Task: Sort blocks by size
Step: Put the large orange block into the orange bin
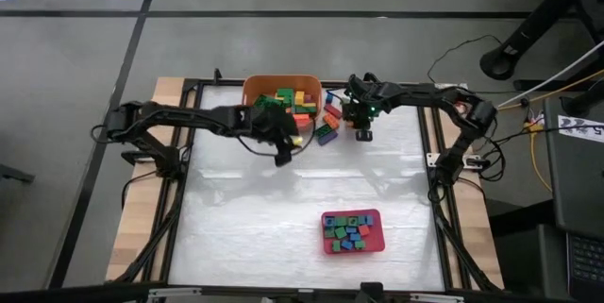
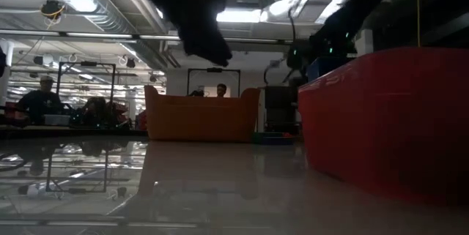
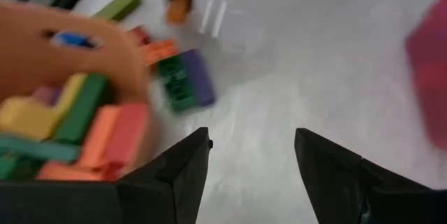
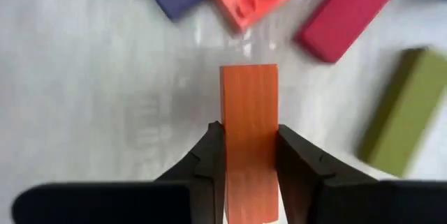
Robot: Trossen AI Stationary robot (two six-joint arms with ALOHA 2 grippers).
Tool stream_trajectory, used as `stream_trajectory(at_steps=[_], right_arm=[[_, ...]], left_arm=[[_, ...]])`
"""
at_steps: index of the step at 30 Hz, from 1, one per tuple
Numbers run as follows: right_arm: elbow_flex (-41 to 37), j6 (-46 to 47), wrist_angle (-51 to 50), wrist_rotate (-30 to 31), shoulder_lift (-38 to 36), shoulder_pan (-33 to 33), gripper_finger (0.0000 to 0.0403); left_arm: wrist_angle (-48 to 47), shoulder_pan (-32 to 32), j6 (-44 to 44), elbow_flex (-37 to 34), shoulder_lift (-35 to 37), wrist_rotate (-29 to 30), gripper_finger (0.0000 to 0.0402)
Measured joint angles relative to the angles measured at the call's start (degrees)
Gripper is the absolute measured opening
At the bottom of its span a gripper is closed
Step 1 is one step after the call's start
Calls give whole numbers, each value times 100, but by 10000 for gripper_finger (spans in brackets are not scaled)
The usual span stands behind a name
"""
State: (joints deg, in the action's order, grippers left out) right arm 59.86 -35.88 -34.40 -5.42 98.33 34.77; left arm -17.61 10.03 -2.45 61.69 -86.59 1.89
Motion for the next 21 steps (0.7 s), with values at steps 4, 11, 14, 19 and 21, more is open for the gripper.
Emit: stream_trajectory(at_steps=[4, 11, 14, 19, 21], right_arm=[[2, 7, -167, 241, -514, -303, 100], [7, 4, 1085, 270, -1002, -926, 94], [9, -25, 2056, 276, -963, -1093, 99], [15, -32, 3641, 132, -729, -1236, 97], [17, -29, 4017, 83, -653, -1236, 97]], left_arm=[[-252, 388, 145, -2, -2, 15, 198], [-221, 699, 240, -37, -170, 11, 198], [-207, 695, 188, -37, -203, 7, 198], [-183, 618, 28, -39, -260, 0, 198], [-202, 565, -19, -39, -281, 1, 198]])
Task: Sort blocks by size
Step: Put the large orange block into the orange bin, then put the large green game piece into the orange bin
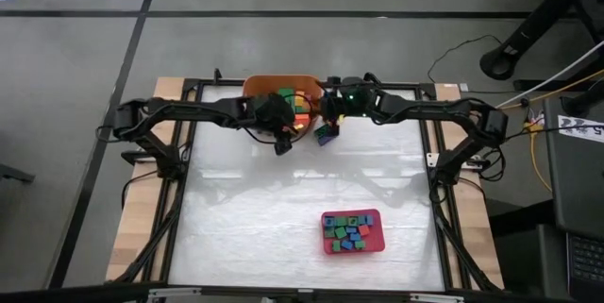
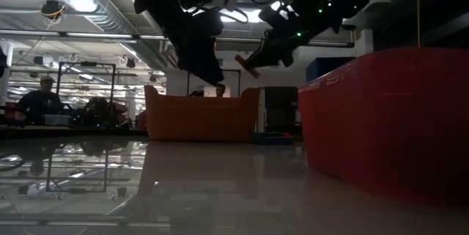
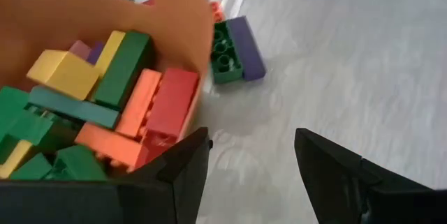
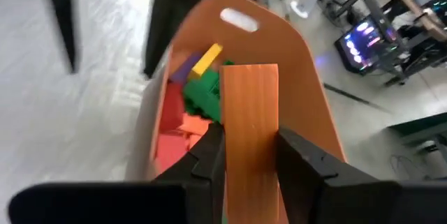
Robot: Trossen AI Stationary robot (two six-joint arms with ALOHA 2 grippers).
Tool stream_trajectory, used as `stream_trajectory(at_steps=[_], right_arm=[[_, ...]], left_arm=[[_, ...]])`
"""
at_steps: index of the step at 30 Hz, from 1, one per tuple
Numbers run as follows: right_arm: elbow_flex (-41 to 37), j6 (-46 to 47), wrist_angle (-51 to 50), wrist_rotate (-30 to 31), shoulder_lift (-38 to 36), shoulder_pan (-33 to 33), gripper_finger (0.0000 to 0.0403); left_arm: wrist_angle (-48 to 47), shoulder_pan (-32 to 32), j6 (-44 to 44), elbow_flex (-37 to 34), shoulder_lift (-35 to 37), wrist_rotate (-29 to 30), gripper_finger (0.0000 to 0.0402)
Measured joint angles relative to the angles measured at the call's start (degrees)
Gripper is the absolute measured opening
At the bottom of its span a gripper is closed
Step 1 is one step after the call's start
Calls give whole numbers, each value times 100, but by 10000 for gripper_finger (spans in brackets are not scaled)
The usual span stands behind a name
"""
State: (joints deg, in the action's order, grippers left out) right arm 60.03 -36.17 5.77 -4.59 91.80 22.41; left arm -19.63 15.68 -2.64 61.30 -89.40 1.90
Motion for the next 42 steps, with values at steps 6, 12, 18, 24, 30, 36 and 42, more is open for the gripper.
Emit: stream_trajectory(at_steps=[6, 12, 18, 24, 30, 36, 42], right_arm=[[0, 21, 399, -72, 251, 11, 121], [-2, 3, 491, -51, 541, 11, 160], [-2, -8, 460, 749, 502, 4, 184], [0, -299, 315, 2084, 108, 7, 183], [4, -458, -256, 2469, -456, 11, 183], [4, -456, -860, 3023, -847, 11, 183], [4, -406, -1272, 3109, -917, 11, 183]], left_arm=[[386, -212, -190, 0, -231, -1, 198], [1184, -379, -90, 0, -802, -1, 198], [1772, -446, 117, 0, -1365, -2, 198], [2819, -439, -60, 2, -1988, 13, 198], [3869, -468, 11, 22, -2481, 581, 198], [4136, -536, 170, 20, -2654, 1718, 198], [4108, -470, 128, 13, -2654, 1870, 198]])
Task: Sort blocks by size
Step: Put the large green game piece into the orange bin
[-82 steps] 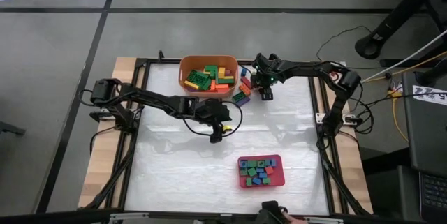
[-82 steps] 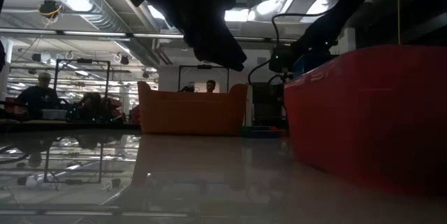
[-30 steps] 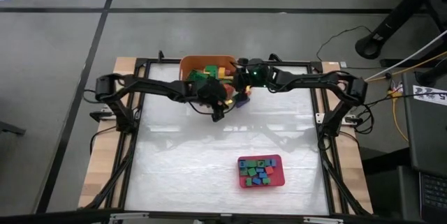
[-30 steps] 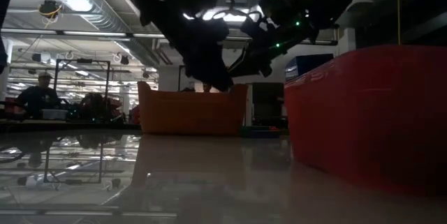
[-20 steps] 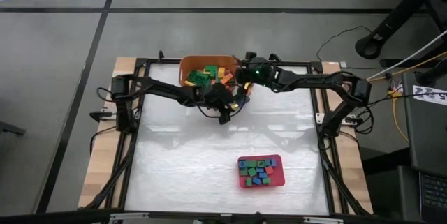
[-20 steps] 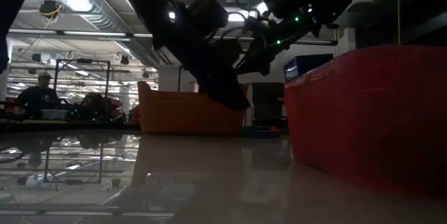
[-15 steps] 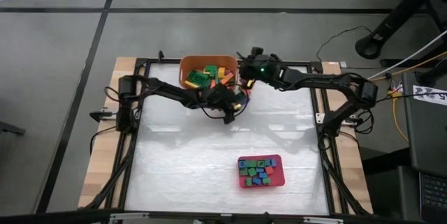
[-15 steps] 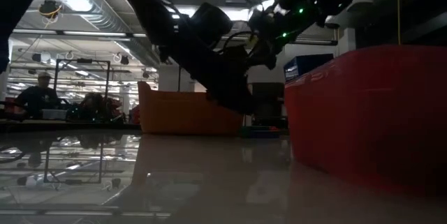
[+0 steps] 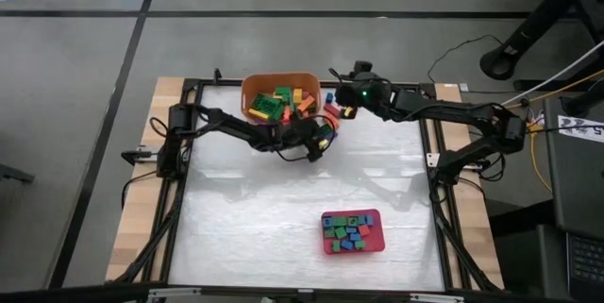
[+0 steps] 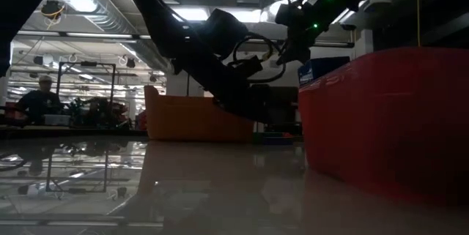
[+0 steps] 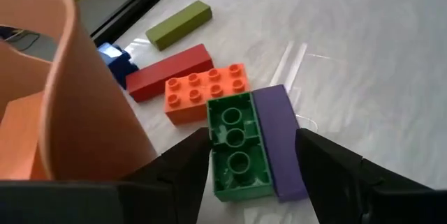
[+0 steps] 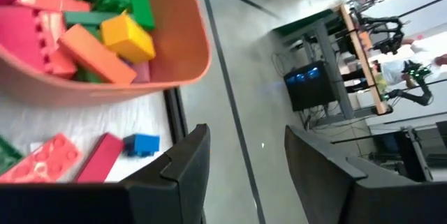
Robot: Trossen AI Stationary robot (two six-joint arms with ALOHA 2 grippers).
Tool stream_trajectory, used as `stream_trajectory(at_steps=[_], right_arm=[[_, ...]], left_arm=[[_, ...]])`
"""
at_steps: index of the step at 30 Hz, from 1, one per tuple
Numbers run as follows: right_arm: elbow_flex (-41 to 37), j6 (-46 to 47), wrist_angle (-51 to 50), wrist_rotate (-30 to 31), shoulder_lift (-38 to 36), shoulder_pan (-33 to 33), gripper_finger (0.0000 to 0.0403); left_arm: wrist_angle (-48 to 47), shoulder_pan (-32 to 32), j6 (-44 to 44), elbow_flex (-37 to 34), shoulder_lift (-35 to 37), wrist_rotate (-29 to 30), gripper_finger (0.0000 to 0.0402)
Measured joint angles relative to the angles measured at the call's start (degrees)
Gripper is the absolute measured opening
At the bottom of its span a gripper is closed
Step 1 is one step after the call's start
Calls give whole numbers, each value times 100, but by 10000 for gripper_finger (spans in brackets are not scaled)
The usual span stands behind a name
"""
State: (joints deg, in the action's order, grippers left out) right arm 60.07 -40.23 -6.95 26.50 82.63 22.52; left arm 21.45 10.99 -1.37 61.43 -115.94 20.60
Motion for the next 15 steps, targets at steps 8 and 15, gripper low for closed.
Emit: stream_trajectory(at_steps=[8, 15], right_arm=[[0, 11, -230, -9, 0, 0, 183], [0, 11, -229, -9, -2, 0, 183]], left_arm=[[-269, -26, 15, 2, 4, 50, 198], [-266, -135, 34, -4, 0, -24, 198]])
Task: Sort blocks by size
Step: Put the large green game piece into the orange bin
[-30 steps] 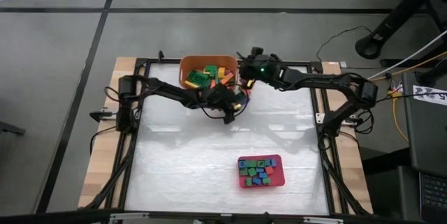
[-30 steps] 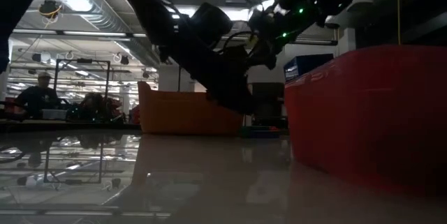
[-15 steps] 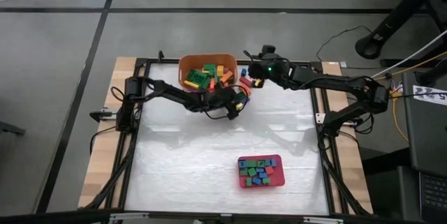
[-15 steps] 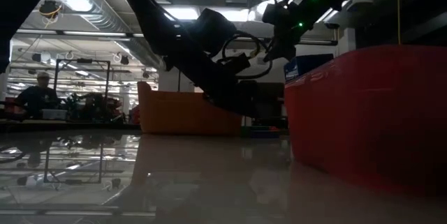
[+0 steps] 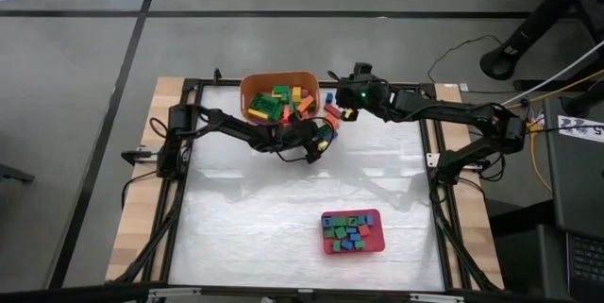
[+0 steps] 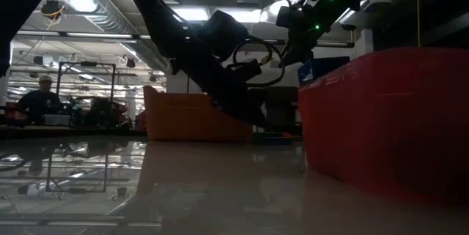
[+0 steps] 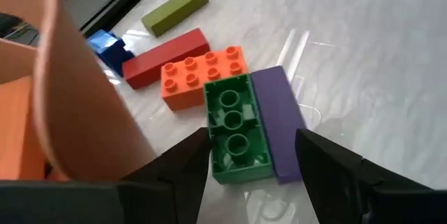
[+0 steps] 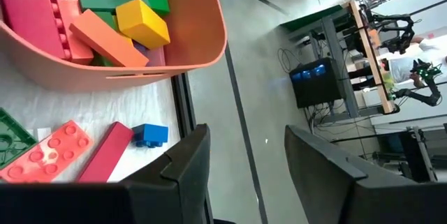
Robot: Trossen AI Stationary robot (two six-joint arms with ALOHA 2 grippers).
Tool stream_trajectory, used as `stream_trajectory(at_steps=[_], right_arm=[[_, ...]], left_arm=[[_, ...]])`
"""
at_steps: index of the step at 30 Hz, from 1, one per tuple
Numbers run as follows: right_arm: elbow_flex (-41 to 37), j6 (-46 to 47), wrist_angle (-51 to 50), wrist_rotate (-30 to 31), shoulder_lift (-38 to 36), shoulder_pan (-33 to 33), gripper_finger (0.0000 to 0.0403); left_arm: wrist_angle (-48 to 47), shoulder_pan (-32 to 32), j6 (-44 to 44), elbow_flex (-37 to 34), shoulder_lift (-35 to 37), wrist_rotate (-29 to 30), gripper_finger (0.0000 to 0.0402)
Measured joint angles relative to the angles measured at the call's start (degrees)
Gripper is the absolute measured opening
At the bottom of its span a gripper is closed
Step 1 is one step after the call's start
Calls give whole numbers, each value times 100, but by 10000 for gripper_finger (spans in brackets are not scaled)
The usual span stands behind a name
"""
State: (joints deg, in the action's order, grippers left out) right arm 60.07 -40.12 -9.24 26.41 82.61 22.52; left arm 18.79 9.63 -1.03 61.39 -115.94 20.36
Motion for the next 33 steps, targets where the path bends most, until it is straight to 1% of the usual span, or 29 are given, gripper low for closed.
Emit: stream_trajectory(at_steps=[7, 10, 12, 14, 17, 19, 22, 26, 30, 33], right_arm=[[0, 18, -1, 9, 0, 0, 183], [0, 538, -44, -71, 0, 0, 183], [0, 1224, -217, -463, -4, 51, 183], [-47, 1832, -363, -1095, -4, 86, 183], [-266, 2352, -397, -1854, 31, 124, 183], [-436, 2501, -392, -2105, 85, 115, 183], [-691, 2655, -293, -2196, 216, 109, 183], [-981, 2953, 456, -2199, 583, 111, 183], [-1024, 2942, 886, -2000, 1037, 157, 183], [-1012, 2976, 1326, -1975, 1369, 220, 183]], left_arm=[[113, -202, 133, 38, 9, -107, 198], [171, -247, 124, 151, 22, -77, 198], [168, -290, 126, 220, 24, -66, 198], [124, -351, 153, 288, 27, -62, 198], [-48, -448, 254, 386, 183, -65, 198], [-307, -497, 259, 400, 410, -64, 198], [-870, -557, 252, 402, 848, -46, 198], [-1686, -595, 151, 398, 1461, -9, 198], [-2307, -596, -98, 402, 1963, -7, 198], [-2624, -595, -260, 401, 2178, 0, 198]])
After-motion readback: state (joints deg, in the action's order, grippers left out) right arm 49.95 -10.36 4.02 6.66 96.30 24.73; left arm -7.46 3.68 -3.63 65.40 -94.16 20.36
